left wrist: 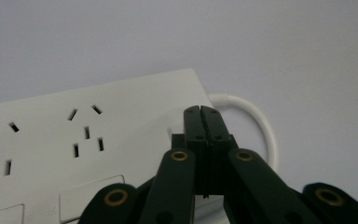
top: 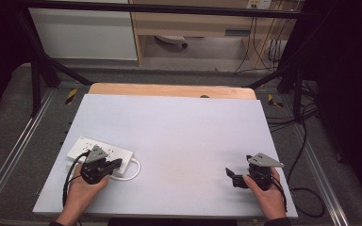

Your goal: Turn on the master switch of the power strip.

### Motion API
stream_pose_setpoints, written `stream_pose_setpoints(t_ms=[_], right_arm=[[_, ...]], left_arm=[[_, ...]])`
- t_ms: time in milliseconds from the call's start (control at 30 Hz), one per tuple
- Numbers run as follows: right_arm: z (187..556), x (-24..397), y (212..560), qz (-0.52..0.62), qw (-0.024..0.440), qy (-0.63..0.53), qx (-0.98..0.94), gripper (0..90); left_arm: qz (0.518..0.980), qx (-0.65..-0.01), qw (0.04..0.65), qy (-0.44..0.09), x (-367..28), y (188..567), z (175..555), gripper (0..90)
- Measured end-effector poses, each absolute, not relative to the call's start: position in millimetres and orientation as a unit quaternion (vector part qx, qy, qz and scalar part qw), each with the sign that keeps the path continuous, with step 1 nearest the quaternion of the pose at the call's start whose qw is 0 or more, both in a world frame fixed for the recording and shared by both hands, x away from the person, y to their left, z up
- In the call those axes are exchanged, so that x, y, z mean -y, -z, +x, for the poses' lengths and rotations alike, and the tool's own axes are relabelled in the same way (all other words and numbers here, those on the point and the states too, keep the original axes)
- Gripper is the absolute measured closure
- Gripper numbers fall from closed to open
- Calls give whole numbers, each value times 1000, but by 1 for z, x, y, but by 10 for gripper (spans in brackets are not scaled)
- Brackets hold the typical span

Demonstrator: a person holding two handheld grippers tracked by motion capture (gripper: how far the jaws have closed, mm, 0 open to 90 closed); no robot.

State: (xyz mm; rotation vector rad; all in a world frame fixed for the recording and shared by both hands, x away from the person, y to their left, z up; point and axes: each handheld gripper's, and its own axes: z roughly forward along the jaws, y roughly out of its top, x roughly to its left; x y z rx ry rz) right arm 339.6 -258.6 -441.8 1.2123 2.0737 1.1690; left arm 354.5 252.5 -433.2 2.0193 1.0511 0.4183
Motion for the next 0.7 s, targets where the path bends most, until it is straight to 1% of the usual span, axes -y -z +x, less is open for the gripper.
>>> stream_pose_setpoints(t_ms=[700], right_arm=[[340, 258, 442, 438, 234, -425, -757, 32]], left_arm=[[793, -411, 419, -163, -249, 430, 359, 900]])
